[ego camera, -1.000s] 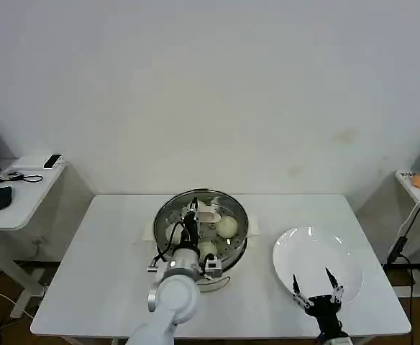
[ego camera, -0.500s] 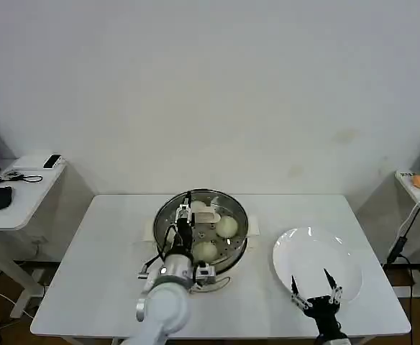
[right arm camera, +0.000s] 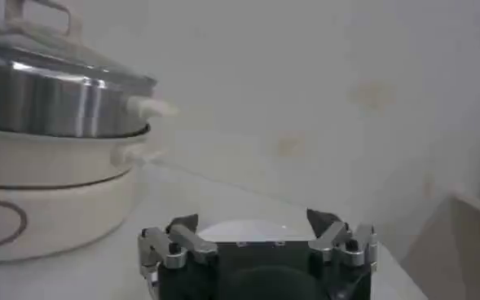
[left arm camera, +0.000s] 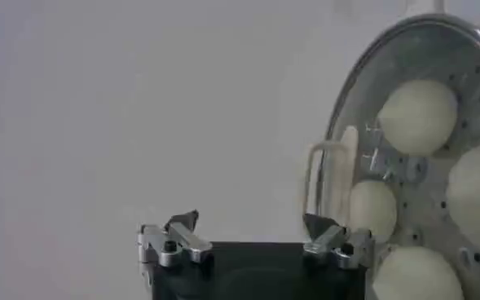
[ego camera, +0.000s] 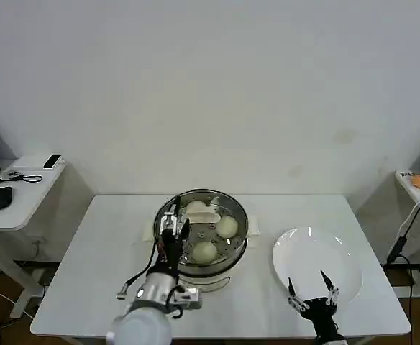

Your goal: Take steamed baozi put them in steamer then cover it.

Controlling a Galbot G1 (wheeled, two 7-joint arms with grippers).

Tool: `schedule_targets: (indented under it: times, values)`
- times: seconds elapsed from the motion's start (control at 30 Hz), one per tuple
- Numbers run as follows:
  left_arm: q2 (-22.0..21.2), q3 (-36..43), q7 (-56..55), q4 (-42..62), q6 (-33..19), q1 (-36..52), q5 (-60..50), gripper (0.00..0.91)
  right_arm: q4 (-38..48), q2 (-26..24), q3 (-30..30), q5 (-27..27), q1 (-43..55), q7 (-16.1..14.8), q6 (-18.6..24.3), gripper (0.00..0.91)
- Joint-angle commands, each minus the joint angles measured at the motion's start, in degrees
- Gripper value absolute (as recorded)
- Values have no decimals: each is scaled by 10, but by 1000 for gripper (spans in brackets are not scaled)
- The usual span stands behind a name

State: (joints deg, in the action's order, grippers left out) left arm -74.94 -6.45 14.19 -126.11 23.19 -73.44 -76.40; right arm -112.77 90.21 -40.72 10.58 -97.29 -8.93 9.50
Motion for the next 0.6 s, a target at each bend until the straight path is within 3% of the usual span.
schedule_targets:
  times: [0.03,0.13,0.23,0.33,0.4,0.6]
  values:
    - [85,-140,-180,-40,-56,-116,356,907,-5,-4,5,-9,-3,-7,-5,907]
    - [81,-248,-263,58,-202,-123,457,907,-10,-7,4,-16,-6,-5,-1,907]
    - [81,-304,-266,108,-267,-129,697,907,-21,-11,-2,-29,-12,-1,4,907]
    - [73,-322,-282,113,-265,-154,885,907,-32,-17,-3,-40,-18,-1,3,907]
    - [60,-335,-279,109,-283,-169,888,907,-38,-24,-2,-52,-22,-4,-3,907]
    - [19,-337,-291,56,-251,-247,947,907,-55,-63,4,-125,-32,-21,-30,907]
